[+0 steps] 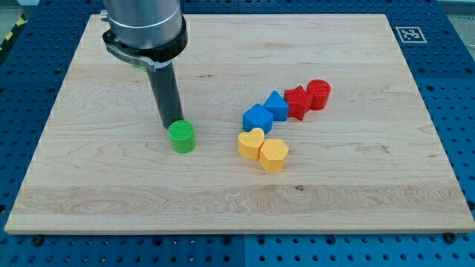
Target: Slide the green circle below the hexagon
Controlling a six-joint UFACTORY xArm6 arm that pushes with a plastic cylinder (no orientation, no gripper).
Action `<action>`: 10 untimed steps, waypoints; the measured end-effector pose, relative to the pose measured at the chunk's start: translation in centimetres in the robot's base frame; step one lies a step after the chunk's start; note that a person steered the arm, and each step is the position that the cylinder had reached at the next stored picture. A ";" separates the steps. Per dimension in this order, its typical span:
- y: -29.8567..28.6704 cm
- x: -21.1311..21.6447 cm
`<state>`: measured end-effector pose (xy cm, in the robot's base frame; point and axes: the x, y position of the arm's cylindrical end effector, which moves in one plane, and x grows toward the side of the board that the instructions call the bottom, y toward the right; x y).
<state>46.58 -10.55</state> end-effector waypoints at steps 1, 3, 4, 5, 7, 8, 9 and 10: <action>-0.1 2.5; 0.5 4.2; 2.7 6.0; 5.9 6.7; 8.1 9.7; 7.5 11.0; 11.6 12.5; 12.0 12.5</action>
